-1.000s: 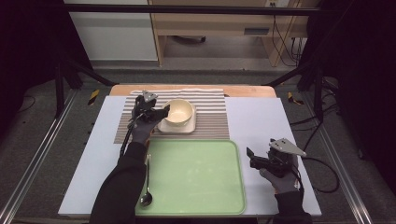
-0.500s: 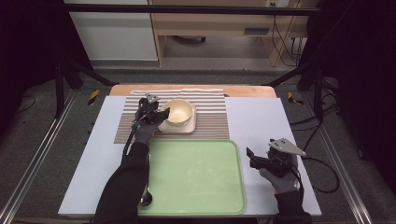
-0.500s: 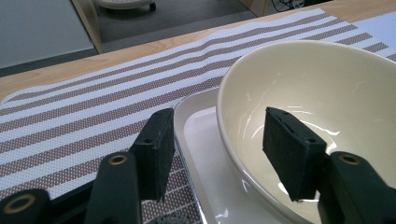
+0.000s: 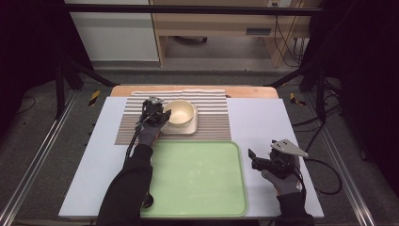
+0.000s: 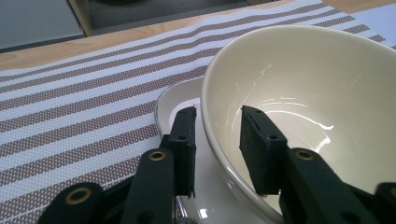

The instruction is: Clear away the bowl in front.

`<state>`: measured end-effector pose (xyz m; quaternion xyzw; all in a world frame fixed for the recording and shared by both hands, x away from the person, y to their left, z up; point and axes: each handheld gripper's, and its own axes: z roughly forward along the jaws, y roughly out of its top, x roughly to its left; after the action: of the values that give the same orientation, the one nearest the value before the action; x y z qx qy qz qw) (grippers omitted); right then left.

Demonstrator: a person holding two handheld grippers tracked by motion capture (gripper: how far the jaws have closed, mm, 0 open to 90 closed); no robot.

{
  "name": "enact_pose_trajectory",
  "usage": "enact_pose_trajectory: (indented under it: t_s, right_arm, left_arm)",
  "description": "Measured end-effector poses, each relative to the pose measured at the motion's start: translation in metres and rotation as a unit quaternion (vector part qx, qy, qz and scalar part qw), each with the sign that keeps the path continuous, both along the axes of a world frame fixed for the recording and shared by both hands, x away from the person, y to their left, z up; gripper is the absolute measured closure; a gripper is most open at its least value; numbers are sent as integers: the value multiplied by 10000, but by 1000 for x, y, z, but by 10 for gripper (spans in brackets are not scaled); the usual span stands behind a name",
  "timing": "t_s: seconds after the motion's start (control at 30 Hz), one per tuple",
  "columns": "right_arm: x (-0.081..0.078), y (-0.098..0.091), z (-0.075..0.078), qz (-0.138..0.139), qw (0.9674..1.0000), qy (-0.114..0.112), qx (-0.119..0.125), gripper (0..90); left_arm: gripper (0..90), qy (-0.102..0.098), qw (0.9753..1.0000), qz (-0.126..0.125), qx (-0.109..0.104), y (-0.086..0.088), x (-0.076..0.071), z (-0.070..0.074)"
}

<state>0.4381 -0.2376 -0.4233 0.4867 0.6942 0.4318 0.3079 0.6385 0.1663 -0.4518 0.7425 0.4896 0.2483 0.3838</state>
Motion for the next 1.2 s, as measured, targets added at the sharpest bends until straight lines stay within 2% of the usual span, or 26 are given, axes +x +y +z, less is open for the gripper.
enact_pose_trajectory:
  t_s: [0.33, 0.47, 0.63, 0.8, 0.9, 1.2]
  right_arm:
    - [1, -1, 0, 9, 10000, -12, 0, 73]
    - [0, -1, 0, 15, 10000, -7, 23, 72]
    - [0, -2, 0, -4, 10000, 11, 66, 73]
    - [0, -4, 0, -20, 10000, 12, 78, 73]
    - [-1, -4, 0, -23, 10000, 11, 82, 74]
    - [-1, -2, 1, -17, 10000, -27, 39, 75]
  left_arm:
    - [797, 85, 9996, 282, -7, -3, 3, 0]
    - [804, 124, 9994, 338, 7, -3, 3, 1]
    - [811, 186, 9988, 418, -162, -2, 3, 2]
    - [819, 81, 9987, 409, -276, -4, 1, 5]
    - [821, -56, 9992, 366, -151, -8, -2, 8]
    - [823, -172, 9992, 342, -141, -9, -9, 9]
